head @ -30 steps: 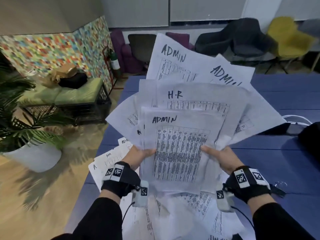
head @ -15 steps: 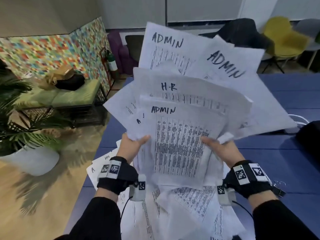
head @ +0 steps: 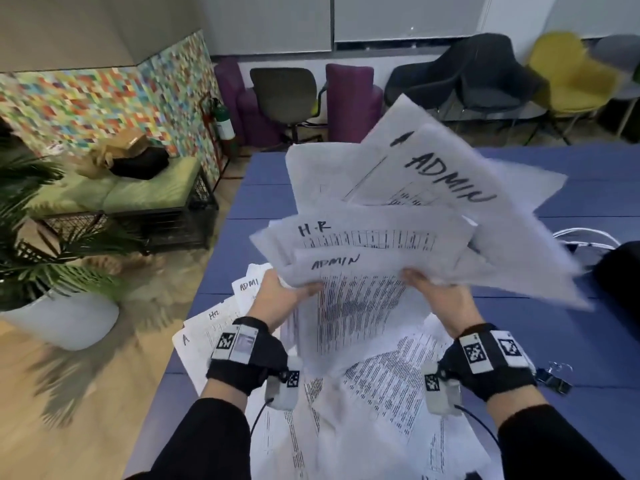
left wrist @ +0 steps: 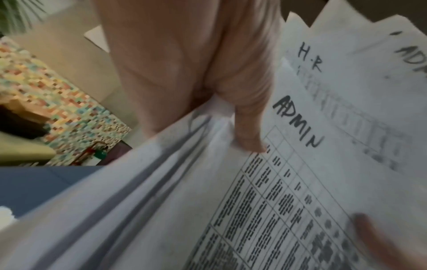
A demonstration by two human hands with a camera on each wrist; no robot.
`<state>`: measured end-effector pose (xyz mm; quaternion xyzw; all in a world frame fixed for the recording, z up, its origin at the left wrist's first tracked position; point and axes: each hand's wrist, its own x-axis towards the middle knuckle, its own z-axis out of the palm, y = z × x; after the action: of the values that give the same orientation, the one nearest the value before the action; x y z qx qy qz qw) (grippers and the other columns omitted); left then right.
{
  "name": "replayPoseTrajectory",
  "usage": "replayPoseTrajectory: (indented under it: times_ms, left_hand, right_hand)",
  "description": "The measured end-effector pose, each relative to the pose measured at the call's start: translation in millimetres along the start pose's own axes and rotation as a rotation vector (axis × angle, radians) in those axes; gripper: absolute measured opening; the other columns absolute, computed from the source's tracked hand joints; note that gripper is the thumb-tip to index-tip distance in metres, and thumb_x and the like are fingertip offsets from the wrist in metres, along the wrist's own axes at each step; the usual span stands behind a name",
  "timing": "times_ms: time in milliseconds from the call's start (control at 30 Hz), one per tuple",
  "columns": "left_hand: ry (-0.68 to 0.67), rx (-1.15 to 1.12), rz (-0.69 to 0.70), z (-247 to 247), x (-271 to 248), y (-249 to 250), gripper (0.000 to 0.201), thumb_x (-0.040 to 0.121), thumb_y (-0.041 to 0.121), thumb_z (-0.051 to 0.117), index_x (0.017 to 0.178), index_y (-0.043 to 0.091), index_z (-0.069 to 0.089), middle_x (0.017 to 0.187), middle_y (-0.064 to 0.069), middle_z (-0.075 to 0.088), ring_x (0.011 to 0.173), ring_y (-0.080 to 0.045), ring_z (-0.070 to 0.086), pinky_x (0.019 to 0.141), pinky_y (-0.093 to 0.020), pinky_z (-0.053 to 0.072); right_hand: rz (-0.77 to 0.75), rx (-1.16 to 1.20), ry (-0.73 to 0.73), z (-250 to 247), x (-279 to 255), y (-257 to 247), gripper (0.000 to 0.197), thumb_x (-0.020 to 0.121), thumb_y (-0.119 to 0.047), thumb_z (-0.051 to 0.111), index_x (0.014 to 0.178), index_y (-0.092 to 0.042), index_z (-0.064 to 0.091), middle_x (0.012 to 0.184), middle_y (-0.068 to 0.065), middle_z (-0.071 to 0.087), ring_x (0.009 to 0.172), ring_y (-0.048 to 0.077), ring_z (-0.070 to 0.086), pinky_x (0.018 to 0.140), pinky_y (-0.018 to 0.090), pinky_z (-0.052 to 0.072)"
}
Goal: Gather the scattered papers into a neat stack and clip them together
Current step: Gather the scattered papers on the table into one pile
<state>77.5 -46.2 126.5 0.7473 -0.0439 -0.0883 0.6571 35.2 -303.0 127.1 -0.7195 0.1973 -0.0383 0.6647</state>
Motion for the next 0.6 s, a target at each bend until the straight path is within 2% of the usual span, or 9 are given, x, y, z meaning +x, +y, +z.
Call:
replayPoseTrajectory:
  times_ms: [100,133,200,300,400,433,500,533,600]
  left_hand:
    - [0.115,-0.077,0.004,-6,1,-4,0.011,0.081,0.014,0.071,0.092,0.014,0.069,0.089,0.003,0.074,0.079,-0.003,0.070,0.071,-0.015,0.054]
    - [0.148,-0.049,-0.006,-4,0,-8,0.005,0.085,0.018,0.068,0.085,0.013,0.066,0.081,0.004,0.070,0.071,-0.003,0.066,0.064,-0.013,0.051]
    - [0.190,0.089,-0.041,7,-2,-20,0.026,0.092,0.025,0.058,0.070,0.013,0.051,0.066,0.000,0.050,0.059,-0.014,0.048,0.054,-0.019,0.040]
    - [0.230,0.072,-0.053,26,-4,-21,0.040,0.097,0.031,0.046,0.062,0.019,0.030,0.062,0.003,0.028,0.056,-0.012,0.028,0.055,-0.025,0.027]
    - [0.212,0.034,0.067,32,-3,-7,0.028,0.098,0.038,0.040,0.074,0.024,0.045,0.074,0.004,0.048,0.065,-0.007,0.048,0.073,-0.025,0.040]
    - [0.199,0.034,0.126,31,-3,3,0.020,0.099,0.035,0.040,0.083,0.027,0.050,0.082,0.008,0.054,0.072,0.004,0.054,0.079,-0.016,0.041]
    - [0.185,0.029,0.240,30,-4,18,0.016,0.095,0.032,0.046,0.102,0.023,0.057,0.091,0.013,0.060,0.079,0.019,0.057,0.075,0.000,0.040]
    - [0.182,0.006,0.288,27,-1,18,0.028,0.089,0.036,0.054,0.107,0.016,0.060,0.091,0.013,0.063,0.078,0.017,0.059,0.073,-0.001,0.043]
    - [0.169,-0.041,0.298,25,-1,17,0.037,0.078,0.040,0.068,0.099,0.009,0.064,0.078,0.011,0.067,0.066,0.005,0.062,0.062,-0.008,0.048]
  right_hand:
    - [-0.078,0.043,-0.014,-10,-4,1,0.019,0.075,-0.018,0.075,0.093,-0.018,0.070,0.093,-0.001,0.072,0.095,0.022,0.064,0.101,0.046,0.045]
    - [-0.046,0.066,-0.049,-13,-4,8,0.023,0.075,-0.021,0.074,0.097,-0.017,0.067,0.096,-0.003,0.070,0.099,0.021,0.063,0.100,0.040,0.045]
    - [0.011,0.099,-0.114,-13,-9,17,0.034,0.071,-0.028,0.074,0.101,-0.016,0.066,0.097,-0.007,0.070,0.104,0.017,0.064,0.093,0.027,0.046]
    - [-0.001,0.135,-0.016,-6,-5,20,0.053,0.068,-0.030,0.077,0.114,-0.010,0.063,0.106,0.001,0.070,0.103,0.017,0.064,0.098,0.036,0.046]
    - [-0.118,0.163,0.104,-3,-4,-2,0.061,0.072,-0.030,0.075,0.122,-0.002,0.055,0.104,0.007,0.068,0.090,0.017,0.065,0.083,0.033,0.052]
    - [-0.167,0.184,0.134,-4,-2,-10,0.058,0.075,-0.028,0.074,0.121,0.001,0.053,0.108,0.016,0.067,0.091,0.025,0.066,0.083,0.038,0.053]
    - [-0.251,0.238,0.155,-5,-7,-27,0.062,0.075,-0.034,0.072,0.118,0.006,0.052,0.113,0.030,0.061,0.100,0.041,0.062,0.093,0.056,0.047]
    - [-0.300,0.274,0.133,-5,-8,-32,0.061,0.075,-0.035,0.070,0.116,0.006,0.053,0.111,0.031,0.061,0.101,0.042,0.062,0.095,0.057,0.046]
    - [-0.320,0.283,0.082,-7,-8,-29,0.053,0.074,-0.036,0.070,0.114,-0.003,0.058,0.107,0.015,0.068,0.102,0.030,0.065,0.091,0.047,0.052]
